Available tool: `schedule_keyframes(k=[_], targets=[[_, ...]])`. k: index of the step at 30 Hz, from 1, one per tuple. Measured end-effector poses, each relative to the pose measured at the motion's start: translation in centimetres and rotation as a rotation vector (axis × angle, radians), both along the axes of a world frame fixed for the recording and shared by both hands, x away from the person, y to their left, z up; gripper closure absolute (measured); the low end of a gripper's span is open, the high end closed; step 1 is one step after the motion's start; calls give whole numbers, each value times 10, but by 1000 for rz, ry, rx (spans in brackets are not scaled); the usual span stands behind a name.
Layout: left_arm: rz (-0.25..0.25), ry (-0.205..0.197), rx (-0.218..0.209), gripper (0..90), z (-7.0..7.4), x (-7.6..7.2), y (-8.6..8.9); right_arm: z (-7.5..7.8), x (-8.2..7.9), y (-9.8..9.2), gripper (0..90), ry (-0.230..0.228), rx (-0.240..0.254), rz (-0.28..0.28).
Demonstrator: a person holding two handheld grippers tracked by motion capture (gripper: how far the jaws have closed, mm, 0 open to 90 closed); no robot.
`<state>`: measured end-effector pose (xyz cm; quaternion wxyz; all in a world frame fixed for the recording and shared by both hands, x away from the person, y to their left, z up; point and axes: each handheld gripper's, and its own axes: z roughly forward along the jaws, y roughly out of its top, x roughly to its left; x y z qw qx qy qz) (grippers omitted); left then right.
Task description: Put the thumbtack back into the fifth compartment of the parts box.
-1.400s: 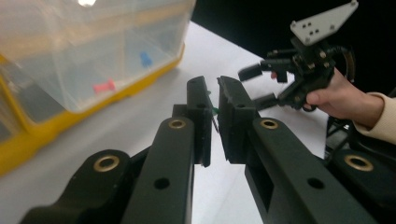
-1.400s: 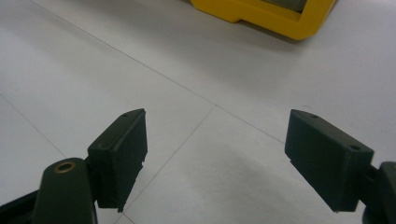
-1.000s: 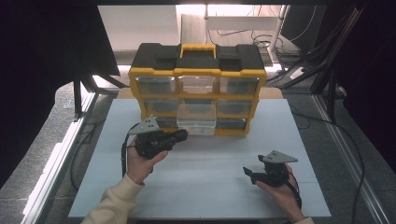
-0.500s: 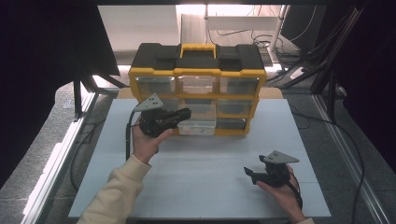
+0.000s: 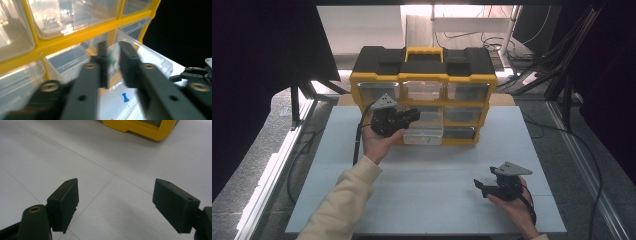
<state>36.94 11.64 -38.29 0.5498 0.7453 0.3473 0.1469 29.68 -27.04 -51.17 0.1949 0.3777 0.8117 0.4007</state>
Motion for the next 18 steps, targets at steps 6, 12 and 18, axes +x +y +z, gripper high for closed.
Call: schedule_keyframes(k=[6,12,18], targets=[[10,-33,1,255,6,-18,8,0,-1,-1,216,2,-1,-1],[49,-41,40,182,-1,-53,28,0,-1,-1,216,2,-5,-6],[87,-17,75,174,-28,-88,53,0,-1,-1,216,-1,-10,-11]])
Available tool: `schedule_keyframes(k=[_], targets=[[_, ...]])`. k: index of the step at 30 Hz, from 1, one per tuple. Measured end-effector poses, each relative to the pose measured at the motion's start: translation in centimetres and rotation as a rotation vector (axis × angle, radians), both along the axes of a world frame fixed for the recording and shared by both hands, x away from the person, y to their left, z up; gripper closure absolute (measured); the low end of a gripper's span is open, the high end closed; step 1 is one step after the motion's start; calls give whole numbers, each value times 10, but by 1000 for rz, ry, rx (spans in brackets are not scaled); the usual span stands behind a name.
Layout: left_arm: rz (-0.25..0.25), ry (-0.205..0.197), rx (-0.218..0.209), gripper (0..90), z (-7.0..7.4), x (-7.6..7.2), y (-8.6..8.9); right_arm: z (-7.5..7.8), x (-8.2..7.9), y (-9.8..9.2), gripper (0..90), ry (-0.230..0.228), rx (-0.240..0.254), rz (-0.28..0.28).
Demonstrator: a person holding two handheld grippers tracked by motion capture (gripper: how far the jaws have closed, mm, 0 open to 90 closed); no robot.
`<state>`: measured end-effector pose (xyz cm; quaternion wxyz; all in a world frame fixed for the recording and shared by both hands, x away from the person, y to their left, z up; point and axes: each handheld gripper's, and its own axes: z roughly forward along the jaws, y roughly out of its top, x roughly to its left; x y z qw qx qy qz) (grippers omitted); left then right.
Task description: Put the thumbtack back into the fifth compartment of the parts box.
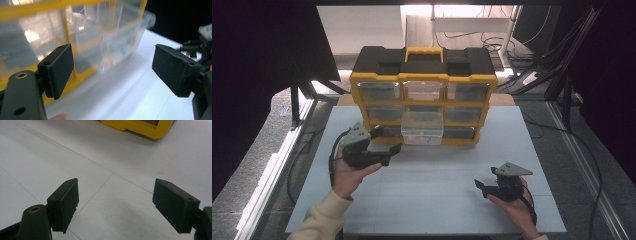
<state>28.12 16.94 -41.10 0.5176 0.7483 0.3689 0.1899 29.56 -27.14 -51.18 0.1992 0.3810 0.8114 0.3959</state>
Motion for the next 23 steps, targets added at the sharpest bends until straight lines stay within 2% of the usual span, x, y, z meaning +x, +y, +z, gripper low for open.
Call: schedule_keyframes(k=[2,5,9,12,14,17,23], targets=[[13,14,7,175,-10,-7,6,0,0,0,216,-2,-4,-1],[27,47,41,174,-29,-16,15,0,0,0,216,-3,-4,0],[42,79,66,174,-53,-21,24,0,0,0,216,-8,-4,4],[49,120,71,187,-68,-23,28,0,0,0,216,-11,-3,7],[48,135,77,186,-73,-23,28,0,0,0,216,-12,0,10],[63,125,94,182,-77,-23,29,1,-1,0,216,-14,3,12],[72,135,85,181,-81,-21,34,1,-1,-1,218,-24,14,18]])
